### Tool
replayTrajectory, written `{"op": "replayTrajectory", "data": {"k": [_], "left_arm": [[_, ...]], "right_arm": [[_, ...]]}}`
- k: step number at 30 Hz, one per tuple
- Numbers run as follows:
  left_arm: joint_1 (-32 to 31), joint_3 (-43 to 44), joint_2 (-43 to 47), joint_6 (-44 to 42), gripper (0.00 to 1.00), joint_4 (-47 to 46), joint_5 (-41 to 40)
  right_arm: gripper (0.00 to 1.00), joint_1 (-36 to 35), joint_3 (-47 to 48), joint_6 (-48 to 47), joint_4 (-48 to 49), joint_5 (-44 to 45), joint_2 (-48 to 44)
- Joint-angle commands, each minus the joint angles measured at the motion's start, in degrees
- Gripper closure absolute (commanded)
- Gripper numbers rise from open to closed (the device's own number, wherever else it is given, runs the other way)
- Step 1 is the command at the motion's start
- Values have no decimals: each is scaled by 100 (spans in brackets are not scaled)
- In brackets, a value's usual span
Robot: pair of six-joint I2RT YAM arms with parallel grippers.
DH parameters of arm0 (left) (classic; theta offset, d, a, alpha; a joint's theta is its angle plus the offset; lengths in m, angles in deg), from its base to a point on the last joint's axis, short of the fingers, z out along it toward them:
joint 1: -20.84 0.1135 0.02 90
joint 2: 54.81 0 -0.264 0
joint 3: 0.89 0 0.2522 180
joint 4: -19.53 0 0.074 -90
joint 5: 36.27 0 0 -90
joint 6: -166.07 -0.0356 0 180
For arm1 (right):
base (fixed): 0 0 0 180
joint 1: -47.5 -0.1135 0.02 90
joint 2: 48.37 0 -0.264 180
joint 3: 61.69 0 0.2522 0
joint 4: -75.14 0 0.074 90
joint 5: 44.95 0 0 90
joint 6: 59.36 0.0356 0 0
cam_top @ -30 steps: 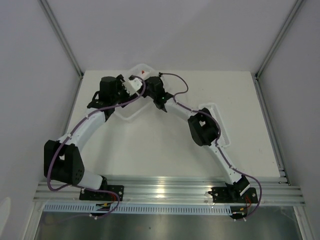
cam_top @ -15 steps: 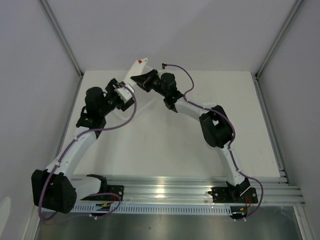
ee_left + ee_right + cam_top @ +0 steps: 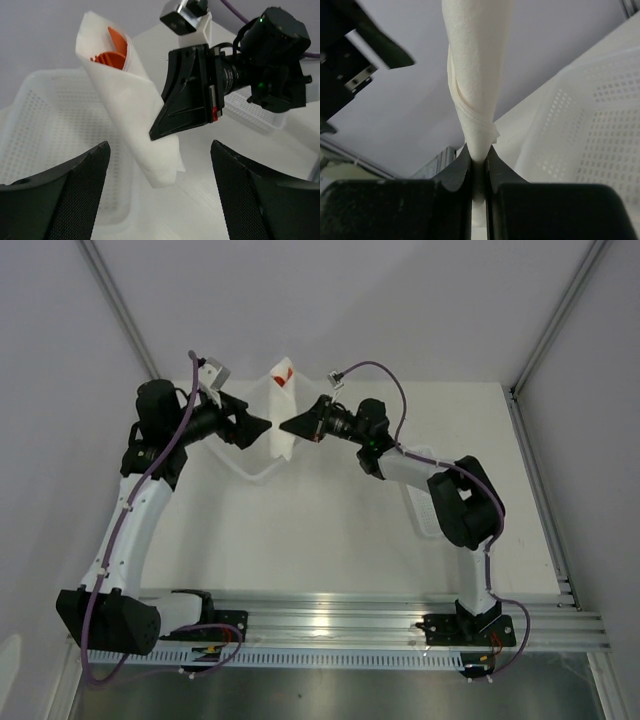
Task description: Place the utensils on the paper napkin and roll it up
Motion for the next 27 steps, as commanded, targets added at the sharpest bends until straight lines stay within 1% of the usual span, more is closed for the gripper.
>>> {"op": "replayTrajectory", "data": {"k": [1,3,6,7,9,10,13,15,18,19,22,24,25,27], "left_arm": [[91,313,-145,340,15,294,983],[100,261,-101,366,15,179,1018],[152,217,-40,620,14,-119,1123],[161,208,-39,813,14,-286,1428],[161,208,-39,1164,14,-497,1781],[161,164,-39,1271,14,-759,2035],[144,102,-39,1561,13,-1130,2362],[91,76,-39,1728,13,-1236,2372],[38,41,-57,2044,13,-1526,2363],[30,41,-66,2097,13,-1788,2363],[3,85,-101,2037,13,-1686,2328],[3,85,-110,1853,14,-1606,2241],[3,67,-110,1808,14,-1397,2231],[3,67,-110,1834,14,-1429,2240]], "right_arm": [[100,242,-228,-1101,1023,-1236,-765],[100,286,-316,-1548,944,-1361,-951],[100,321,-395,-1857,812,-1563,-1224],[100,330,-360,-1884,794,-1720,-1294],[100,330,-281,-1850,811,-1897,-1312],[100,321,-246,-1832,872,-2054,-1321],[100,304,-132,-1841,882,-2161,-1391],[100,260,8,-1928,751,-2214,-1400],[100,111,236,-2297,285,-2355,-1417],[100,76,264,-2385,180,-2355,-1426],[100,31,273,-2342,414,-2267,-1444],[100,23,290,-2228,539,-2284,-1452],[100,22,308,-2219,556,-2311,-1487],[100,14,334,-2219,557,-2355,-1505]]}}
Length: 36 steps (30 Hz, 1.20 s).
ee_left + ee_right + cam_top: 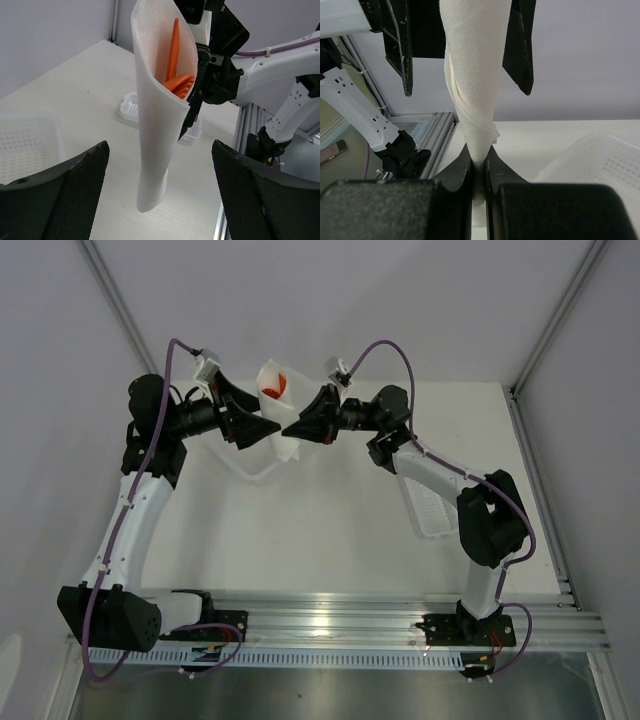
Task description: Place the utensils on the paper napkin and roll it up
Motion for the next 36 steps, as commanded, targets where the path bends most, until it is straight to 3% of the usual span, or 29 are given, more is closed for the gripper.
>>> {"op": "replayTrajectory", "data": {"k": [1,4,10,14,18,23,33,36], "left_arm": [[-30,2,19,57,13,-170,131],[-91,2,-33,321,12,-697,402],[-452,28,-113,215,13,-750,588],[-452,-25,-95,426,22,-1023,395],[-452,37,-148,1200,31,-1753,474],[-495,2,-139,964,42,-1403,527],[-557,-7,-139,857,39,-1296,280],[-583,37,-148,875,46,-1331,307]], "right_arm": [[100,-6,306,-112,314,-223,-325],[100,-76,446,-138,235,-408,-307],[100,-190,719,-252,164,-462,-255],[100,-217,763,-322,103,-549,-333],[100,-226,711,-551,-213,-585,-404],[100,-235,728,-621,-214,-541,-430],[100,-305,895,-490,-2,-585,-395],[100,-322,895,-481,-2,-576,-395]]}}
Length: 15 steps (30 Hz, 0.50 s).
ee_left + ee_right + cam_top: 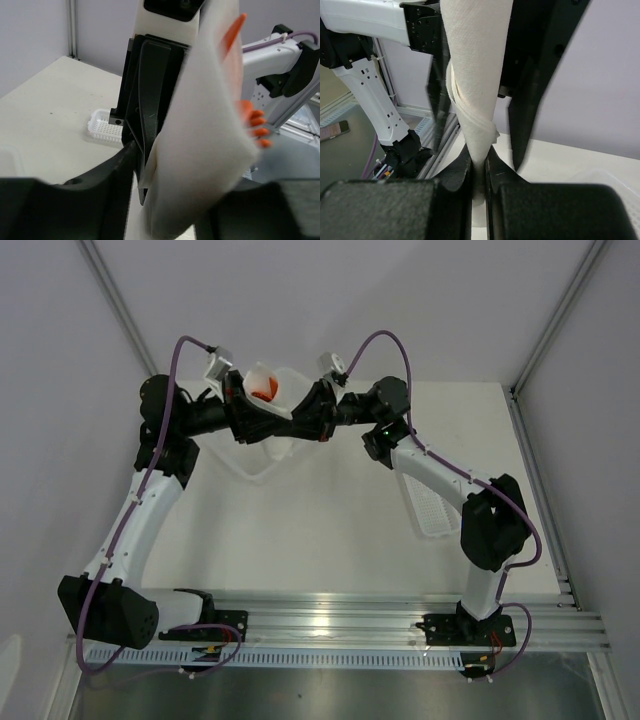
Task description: Place the utensils on the paper napkin and roll it up
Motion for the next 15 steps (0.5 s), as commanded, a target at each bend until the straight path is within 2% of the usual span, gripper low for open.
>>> {"op": "replayTrajectory", "data": {"k": [1,3,4,6,7,15], "left_arm": [[-59,94,-23,-19,56,-145,-19],[-68,85,-15,60,72,-197,-19],[-68,76,-14,78,84,-206,-28],[-68,85,-6,113,90,-206,-19],[-68,76,12,130,99,-198,-28],[-68,76,56,96,99,57,-335]], "right_arm": [[100,-47,257,-7,293,-47,-288],[100,-65,257,-15,258,-65,-271],[100,-56,257,-7,240,-73,-262],[100,-56,239,-33,170,-91,-253],[100,-56,230,-42,152,-100,-244],[100,-65,221,-209,-147,-65,-262]]}}
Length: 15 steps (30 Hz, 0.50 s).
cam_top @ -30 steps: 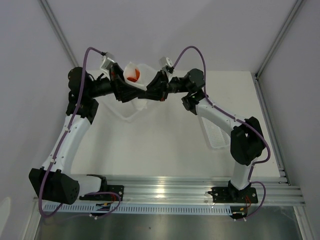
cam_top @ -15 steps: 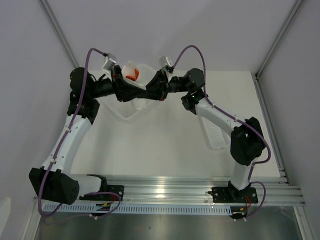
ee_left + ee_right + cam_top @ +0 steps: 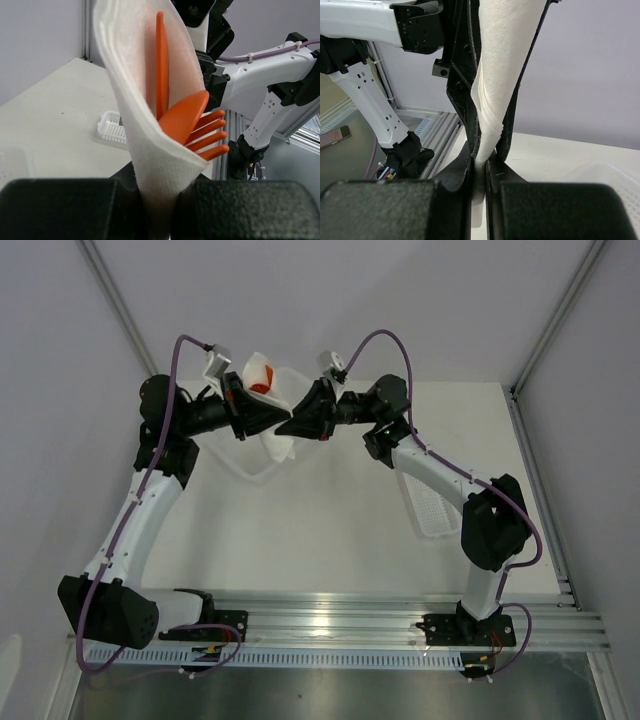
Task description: Place the utensils on the paper napkin and roll it up
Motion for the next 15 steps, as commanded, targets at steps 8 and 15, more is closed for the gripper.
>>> {"op": "replayTrajectory", "data": {"k": [8,15], "left_arm": [[-63,355,3,-679,99,1248,-540],[-20,741,-198,-2180,99,2751,-1288]], "right_arm": [[42,49,270,-277,-653,377,-128],[33,506,-81,-364,-1259,1062,-233]]}}
